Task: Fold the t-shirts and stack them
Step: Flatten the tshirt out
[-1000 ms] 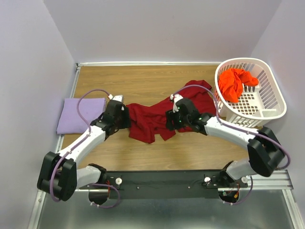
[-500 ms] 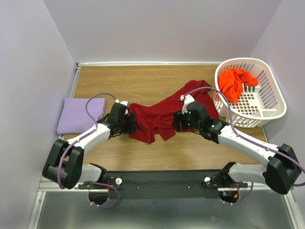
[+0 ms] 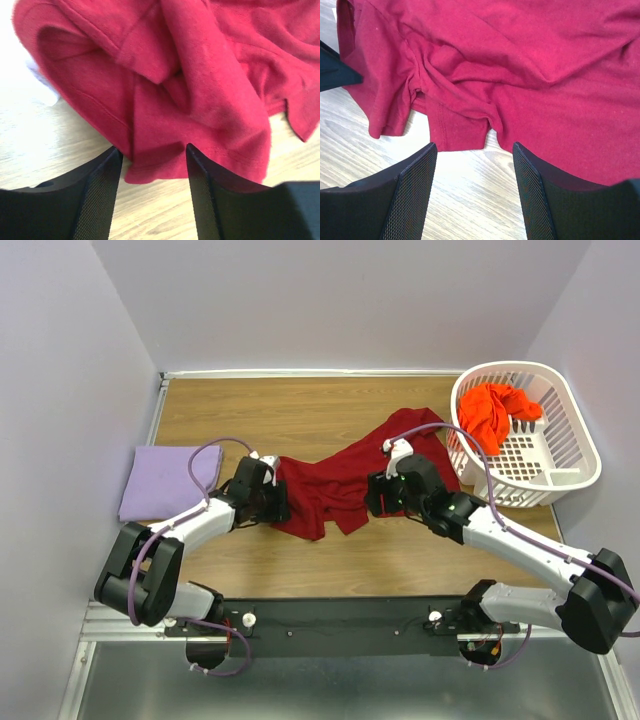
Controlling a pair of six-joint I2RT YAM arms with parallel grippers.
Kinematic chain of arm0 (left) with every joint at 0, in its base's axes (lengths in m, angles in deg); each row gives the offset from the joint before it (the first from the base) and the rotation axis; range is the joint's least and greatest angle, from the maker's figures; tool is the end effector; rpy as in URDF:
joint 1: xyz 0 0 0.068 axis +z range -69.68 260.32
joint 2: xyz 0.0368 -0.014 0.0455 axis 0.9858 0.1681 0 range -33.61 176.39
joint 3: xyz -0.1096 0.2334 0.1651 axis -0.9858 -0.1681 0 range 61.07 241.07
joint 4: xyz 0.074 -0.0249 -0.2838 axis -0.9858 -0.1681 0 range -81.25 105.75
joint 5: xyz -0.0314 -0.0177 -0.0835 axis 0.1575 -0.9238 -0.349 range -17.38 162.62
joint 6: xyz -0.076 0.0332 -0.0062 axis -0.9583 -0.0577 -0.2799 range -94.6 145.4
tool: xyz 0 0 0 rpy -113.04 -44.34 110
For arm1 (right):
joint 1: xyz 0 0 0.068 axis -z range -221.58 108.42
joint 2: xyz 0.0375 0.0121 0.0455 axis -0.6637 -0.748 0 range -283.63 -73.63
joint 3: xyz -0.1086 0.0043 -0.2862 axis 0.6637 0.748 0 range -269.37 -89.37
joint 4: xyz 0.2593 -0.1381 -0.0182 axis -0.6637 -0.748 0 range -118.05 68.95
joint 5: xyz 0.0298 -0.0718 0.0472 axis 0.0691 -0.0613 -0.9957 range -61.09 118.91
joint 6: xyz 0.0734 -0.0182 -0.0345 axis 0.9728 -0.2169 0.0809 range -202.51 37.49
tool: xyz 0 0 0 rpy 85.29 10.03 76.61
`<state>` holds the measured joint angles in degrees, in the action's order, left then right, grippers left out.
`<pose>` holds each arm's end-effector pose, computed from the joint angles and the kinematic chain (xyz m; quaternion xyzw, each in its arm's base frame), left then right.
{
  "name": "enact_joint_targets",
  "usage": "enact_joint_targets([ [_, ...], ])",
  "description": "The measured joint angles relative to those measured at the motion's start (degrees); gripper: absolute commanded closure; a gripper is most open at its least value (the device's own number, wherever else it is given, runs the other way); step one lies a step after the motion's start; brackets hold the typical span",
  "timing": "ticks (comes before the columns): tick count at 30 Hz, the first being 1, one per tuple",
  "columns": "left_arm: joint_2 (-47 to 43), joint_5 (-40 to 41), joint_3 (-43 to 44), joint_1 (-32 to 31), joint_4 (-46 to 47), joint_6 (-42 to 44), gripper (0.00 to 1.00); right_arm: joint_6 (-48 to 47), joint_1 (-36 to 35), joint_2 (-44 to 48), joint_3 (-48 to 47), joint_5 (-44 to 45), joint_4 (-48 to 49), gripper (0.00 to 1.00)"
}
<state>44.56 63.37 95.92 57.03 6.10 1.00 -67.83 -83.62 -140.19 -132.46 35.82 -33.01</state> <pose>0.2630 -0.1260 0.1409 0.0165 0.9453 -0.1979 0.2586 0.2294 0.1950 0.2460 -0.1830 0.8685 0.1701 0.4281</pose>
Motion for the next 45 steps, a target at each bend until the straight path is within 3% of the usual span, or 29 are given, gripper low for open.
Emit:
enact_joint_targets([
  [9, -0.17, -2.91, -0.17, -0.11, -1.25, -0.04, 0.56, -0.22, -0.02, 0.7, 0.11, 0.33, -0.17, 0.31],
  [21, -1.03, -2.99, -0.22, -0.11, -3.74, -2.34, 0.66, -0.24, 0.0, 0.7, 0.11, 0.46, -0.2, 0.31],
  [45, -7.76, -1.7, -2.51, -0.11, -2.21, -11.41, 0.67, -0.26, 0.0, 0.72, 0.68, 0.87, -0.22, 0.31],
])
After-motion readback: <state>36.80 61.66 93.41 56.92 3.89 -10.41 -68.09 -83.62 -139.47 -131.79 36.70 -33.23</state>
